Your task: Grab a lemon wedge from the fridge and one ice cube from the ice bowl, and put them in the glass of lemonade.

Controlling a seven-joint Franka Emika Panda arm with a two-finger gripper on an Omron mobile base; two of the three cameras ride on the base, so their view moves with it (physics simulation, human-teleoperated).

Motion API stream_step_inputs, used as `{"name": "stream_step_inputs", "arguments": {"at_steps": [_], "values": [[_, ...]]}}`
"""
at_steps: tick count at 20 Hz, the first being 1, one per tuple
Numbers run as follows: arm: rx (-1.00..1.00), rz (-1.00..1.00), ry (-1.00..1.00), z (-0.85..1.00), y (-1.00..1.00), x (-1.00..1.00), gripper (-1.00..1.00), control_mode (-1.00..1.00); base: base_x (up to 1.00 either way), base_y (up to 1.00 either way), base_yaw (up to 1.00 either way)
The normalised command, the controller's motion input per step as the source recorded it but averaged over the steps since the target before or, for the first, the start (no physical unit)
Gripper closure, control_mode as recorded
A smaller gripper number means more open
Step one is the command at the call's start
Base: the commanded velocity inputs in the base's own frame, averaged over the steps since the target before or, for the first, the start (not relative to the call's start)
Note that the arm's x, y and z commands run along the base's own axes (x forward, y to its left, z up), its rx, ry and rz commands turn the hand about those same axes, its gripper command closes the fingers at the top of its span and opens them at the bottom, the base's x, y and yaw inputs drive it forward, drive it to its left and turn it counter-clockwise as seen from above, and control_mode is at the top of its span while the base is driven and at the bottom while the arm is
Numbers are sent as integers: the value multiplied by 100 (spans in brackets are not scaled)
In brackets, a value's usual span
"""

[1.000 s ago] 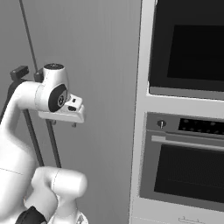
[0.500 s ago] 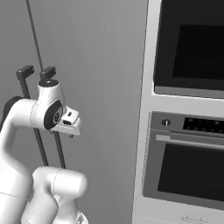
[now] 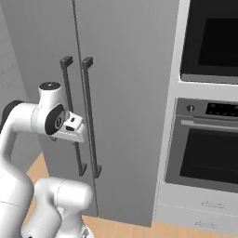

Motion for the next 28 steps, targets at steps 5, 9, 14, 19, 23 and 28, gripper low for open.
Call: {"name": "stream_step_inputs", "arguments": {"at_steps": [5, 9, 14, 19, 23, 28], "values": [[0, 0, 0, 0, 0, 0, -100, 100, -47, 0, -1], [0, 0, 0, 0, 0, 0, -100, 100, -10, 4, 0], [0, 0, 0, 0, 0, 0, -100, 100, 0, 0, 0], [0, 0, -10, 11, 0, -10, -100, -100, 0, 0, 0], [-5, 1, -62, 61, 4, -45, -100, -100, 0, 0, 0], [-5, 0, -45, 54, 1, -34, -100, -100, 0, 0, 0]]}}
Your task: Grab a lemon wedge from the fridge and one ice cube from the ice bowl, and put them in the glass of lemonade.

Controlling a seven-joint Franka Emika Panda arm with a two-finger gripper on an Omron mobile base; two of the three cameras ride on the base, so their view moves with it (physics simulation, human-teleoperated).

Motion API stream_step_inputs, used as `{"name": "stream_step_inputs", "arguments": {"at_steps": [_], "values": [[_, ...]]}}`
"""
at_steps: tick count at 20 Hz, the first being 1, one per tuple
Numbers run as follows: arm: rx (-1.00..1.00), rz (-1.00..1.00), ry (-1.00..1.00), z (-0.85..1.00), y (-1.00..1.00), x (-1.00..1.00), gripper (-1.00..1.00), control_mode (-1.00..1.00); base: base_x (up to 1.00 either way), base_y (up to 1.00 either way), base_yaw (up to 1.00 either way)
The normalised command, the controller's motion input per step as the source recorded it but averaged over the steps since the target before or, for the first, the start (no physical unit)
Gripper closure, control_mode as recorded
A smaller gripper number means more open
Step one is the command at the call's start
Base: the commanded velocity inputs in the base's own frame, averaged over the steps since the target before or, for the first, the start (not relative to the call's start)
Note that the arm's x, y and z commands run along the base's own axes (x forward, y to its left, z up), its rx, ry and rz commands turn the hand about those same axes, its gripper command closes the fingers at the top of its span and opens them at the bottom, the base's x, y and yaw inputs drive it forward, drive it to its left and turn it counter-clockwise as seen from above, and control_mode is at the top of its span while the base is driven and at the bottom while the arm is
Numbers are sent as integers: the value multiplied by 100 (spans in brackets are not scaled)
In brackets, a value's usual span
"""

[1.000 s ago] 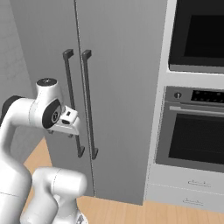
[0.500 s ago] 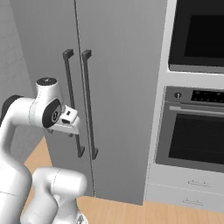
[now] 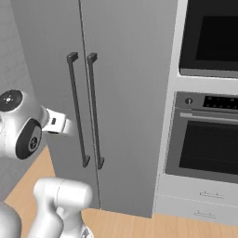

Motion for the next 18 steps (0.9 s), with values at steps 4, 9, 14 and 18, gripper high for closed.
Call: {"name": "stream_step_inputs", "arguments": {"at_steps": [4, 9, 14, 18], "values": [[-6, -5, -1, 8, 9, 46, -100, -100, 0, 0, 0], [0, 1, 1, -13, 0, 66, -100, -100, 0, 0, 0], [0, 0, 4, 0, -7, 100, -100, -100, 0, 0, 0], [0, 4, 9, -2, -9, 100, -100, -100, 0, 0, 0]]}}
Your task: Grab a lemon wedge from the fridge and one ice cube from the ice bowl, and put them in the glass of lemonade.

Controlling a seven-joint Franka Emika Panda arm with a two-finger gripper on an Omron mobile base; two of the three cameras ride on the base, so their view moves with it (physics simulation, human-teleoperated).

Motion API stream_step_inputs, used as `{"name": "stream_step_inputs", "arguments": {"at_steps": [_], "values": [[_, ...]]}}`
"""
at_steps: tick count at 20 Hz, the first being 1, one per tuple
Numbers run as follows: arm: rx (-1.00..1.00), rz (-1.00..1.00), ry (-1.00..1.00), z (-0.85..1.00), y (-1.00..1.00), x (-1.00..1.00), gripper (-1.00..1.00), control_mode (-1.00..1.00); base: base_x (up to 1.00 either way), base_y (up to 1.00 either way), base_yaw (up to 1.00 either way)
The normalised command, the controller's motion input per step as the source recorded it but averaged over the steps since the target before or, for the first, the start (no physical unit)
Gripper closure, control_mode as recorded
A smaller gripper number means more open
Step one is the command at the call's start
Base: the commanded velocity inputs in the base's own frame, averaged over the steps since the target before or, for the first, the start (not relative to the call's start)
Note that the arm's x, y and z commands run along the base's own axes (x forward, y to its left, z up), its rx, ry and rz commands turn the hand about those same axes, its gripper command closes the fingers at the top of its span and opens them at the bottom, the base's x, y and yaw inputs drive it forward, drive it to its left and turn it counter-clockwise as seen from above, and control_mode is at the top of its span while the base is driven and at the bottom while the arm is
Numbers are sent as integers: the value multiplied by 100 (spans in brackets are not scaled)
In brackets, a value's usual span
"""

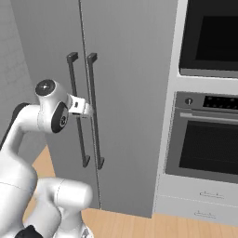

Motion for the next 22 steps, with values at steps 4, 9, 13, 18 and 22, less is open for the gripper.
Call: {"name": "stream_step_inputs", "arguments": {"at_steps": [4, 9, 13, 18, 22], "values": [[1, 5, 5, -8, 0, 100, -100, -100, 0, 0, 0], [1, 1, 1, -13, 0, 83, -100, -100, 0, 0, 0], [-1, 0, 0, -23, 0, 75, -100, -100, 0, 0, 0], [-3, 0, -1, -30, 0, 72, -100, -100, 0, 0, 0], [-1, 0, 0, -41, 0, 76, -100, -100, 0, 0, 0]]}}
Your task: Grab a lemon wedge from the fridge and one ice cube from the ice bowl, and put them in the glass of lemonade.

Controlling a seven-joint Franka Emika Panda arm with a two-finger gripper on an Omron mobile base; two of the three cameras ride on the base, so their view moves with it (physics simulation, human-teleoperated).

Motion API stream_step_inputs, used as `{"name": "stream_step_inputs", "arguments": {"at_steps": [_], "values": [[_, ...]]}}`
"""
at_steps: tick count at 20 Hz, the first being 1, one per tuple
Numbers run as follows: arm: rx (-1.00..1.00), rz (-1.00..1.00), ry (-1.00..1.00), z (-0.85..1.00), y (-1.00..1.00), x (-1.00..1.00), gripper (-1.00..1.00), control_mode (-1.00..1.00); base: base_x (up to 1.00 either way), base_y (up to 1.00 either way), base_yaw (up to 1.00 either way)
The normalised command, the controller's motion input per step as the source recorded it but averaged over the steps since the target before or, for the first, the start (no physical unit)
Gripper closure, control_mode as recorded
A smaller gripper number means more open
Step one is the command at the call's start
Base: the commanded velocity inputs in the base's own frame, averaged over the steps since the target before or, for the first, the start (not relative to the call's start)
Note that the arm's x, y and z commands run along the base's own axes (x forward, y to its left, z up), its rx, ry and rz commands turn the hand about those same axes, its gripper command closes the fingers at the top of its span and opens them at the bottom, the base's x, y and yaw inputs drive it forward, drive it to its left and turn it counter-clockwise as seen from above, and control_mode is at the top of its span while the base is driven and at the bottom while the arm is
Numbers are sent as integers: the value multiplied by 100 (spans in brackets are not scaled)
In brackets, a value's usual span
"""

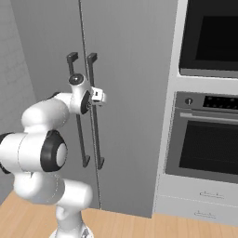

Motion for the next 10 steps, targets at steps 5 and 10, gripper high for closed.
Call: {"name": "stream_step_inputs", "arguments": {"at_steps": [5, 10], "values": [[0, 0, 0, -32, 0, 66, -100, -100, 0, 0, 0], [0, 0, 0, -30, 0, 54, -100, -100, 0, 0, 0]]}}
